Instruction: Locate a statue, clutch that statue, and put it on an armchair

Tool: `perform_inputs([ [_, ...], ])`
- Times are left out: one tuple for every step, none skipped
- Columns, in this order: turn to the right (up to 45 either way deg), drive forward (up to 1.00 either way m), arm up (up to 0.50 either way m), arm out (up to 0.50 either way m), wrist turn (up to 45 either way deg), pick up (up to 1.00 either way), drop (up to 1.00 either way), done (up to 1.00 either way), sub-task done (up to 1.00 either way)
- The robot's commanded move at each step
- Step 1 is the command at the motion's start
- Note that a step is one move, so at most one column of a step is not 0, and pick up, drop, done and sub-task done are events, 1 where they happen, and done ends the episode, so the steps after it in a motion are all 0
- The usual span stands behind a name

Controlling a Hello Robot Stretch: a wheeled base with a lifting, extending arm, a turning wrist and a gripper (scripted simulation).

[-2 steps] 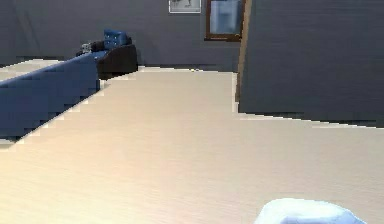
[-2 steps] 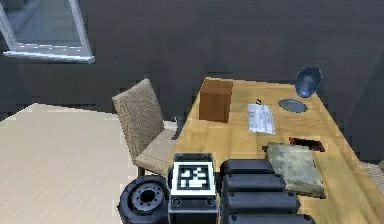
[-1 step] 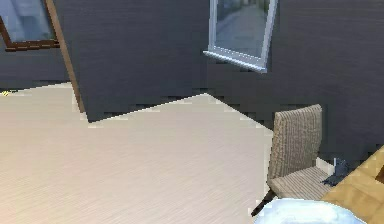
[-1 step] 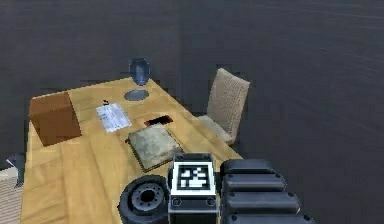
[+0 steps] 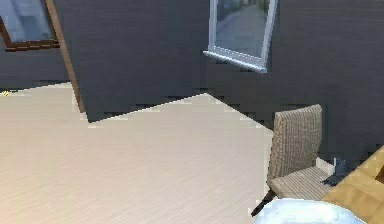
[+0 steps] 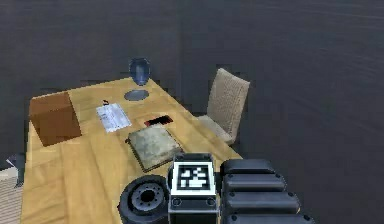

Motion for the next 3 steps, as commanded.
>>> perform_inputs([
  [45.0, 0.00, 0.00, 0.00, 0.0, 0.00, 0.00, 0.00, 0.00],
  [-45.0, 0.00, 0.00, 0.00, 0.0, 0.00, 0.00, 0.00, 0.00],
  [-45.0, 0.00, 0.00, 0.00, 0.0, 0.00, 0.00, 0.00, 0.00],
])
